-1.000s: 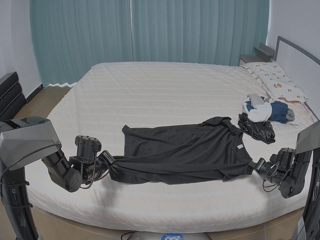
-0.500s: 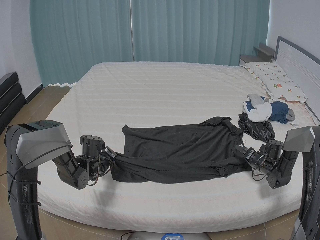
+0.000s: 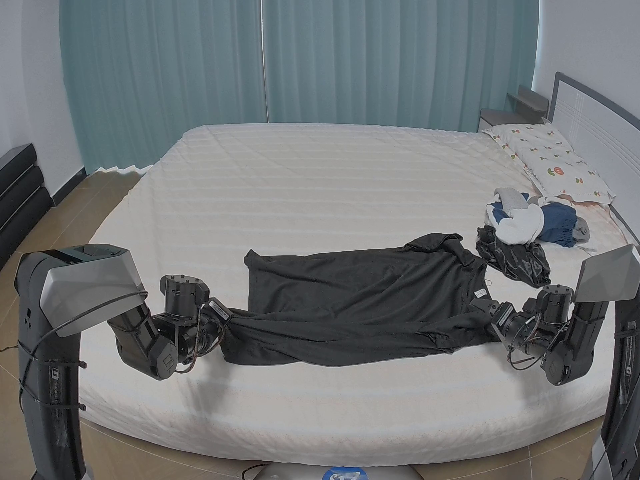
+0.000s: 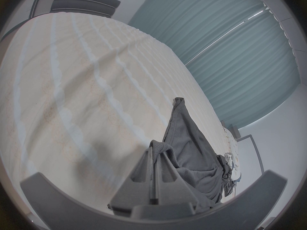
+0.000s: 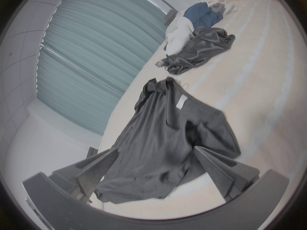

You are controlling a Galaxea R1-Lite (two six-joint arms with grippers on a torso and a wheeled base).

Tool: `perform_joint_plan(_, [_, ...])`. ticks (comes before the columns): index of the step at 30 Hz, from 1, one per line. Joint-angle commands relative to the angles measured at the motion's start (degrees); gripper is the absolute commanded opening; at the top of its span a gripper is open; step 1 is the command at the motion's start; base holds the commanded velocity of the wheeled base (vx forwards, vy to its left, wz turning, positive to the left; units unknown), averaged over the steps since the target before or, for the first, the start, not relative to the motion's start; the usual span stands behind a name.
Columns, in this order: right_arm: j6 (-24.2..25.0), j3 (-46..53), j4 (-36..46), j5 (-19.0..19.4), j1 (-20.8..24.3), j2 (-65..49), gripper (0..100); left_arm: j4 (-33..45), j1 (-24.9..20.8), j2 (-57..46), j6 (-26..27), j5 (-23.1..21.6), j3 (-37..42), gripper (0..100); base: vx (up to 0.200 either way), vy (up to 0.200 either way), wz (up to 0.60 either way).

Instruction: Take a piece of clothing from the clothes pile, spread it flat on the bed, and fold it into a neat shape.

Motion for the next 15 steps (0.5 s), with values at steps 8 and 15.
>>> perform_joint_plan(8, [-0.9,7.9,0.5,-0.1,8.2,-1.8,100,-0.1,-0.1,0.2,0.1,0.1,0.3,0,0.0,0.0,0.0])
perform_joint_plan(15, [-1.0,6.3,0.4,-0.9,8.9,1.3,100,-0.1,-0.2,0.3,0.2,0.1,0.3,0,0.0,0.0,0.0])
